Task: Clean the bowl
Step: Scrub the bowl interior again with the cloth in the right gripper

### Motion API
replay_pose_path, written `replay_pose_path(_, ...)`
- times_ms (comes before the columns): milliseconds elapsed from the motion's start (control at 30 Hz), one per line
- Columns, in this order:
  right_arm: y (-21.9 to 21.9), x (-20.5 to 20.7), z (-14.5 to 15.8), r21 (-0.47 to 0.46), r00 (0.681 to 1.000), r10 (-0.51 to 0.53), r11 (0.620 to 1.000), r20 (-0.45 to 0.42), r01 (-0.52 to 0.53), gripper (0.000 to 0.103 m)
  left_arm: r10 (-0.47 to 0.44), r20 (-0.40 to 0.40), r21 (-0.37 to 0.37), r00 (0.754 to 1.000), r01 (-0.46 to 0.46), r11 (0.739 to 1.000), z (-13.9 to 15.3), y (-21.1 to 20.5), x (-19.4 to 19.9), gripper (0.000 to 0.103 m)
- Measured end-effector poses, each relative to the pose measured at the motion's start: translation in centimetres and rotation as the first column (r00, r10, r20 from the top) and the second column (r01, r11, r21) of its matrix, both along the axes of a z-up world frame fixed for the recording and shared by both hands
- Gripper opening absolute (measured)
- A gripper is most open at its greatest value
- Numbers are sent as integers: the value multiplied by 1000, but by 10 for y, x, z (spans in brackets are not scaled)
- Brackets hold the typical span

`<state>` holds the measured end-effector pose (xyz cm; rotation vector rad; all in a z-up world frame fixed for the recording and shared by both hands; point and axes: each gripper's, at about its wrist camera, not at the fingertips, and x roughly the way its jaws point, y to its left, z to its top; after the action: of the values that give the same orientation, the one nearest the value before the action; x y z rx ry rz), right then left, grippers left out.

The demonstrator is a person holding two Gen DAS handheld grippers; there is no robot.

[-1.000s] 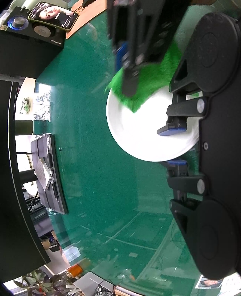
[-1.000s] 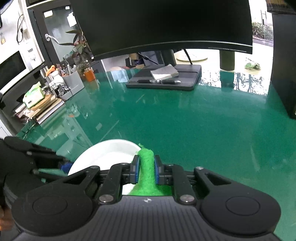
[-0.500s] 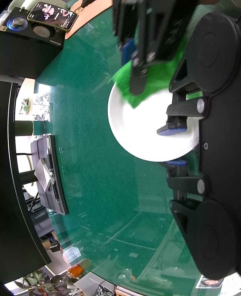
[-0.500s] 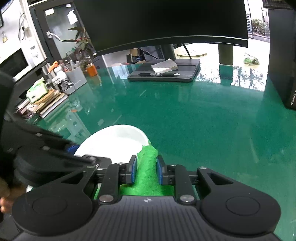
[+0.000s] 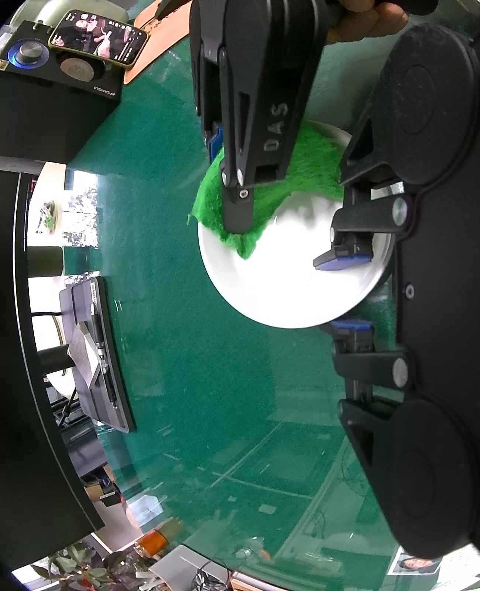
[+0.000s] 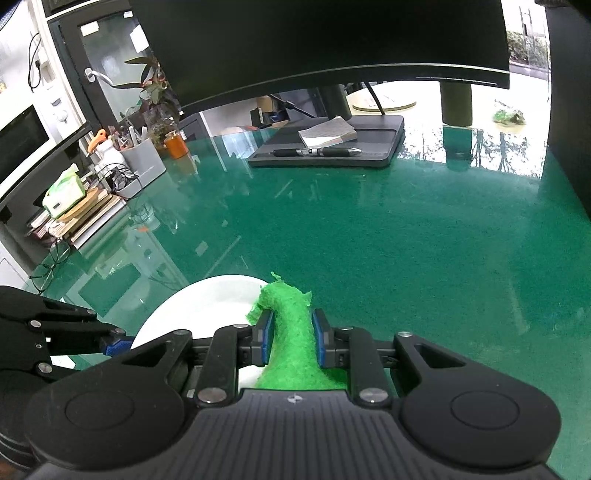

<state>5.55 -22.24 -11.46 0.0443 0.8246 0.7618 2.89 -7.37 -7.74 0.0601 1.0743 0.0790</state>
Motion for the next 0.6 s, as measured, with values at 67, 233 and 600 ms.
replay_pose_path(67, -4, 0, 2, 15, 1000, -9, 1000, -5, 9, 32, -5, 4, 11, 1000, 5, 1000, 1, 0, 2, 27)
replay_pose_path(233, -16, -2, 6, 46, 999, -38, 998, 10, 38, 33, -10, 20, 37, 1000, 9, 999, 3, -2, 11, 27)
replay_pose_path(600, -28, -36, 9, 22, 999, -3, 1000, 44, 2, 21, 37, 12, 7, 999, -37, 999, -2, 6, 21, 29)
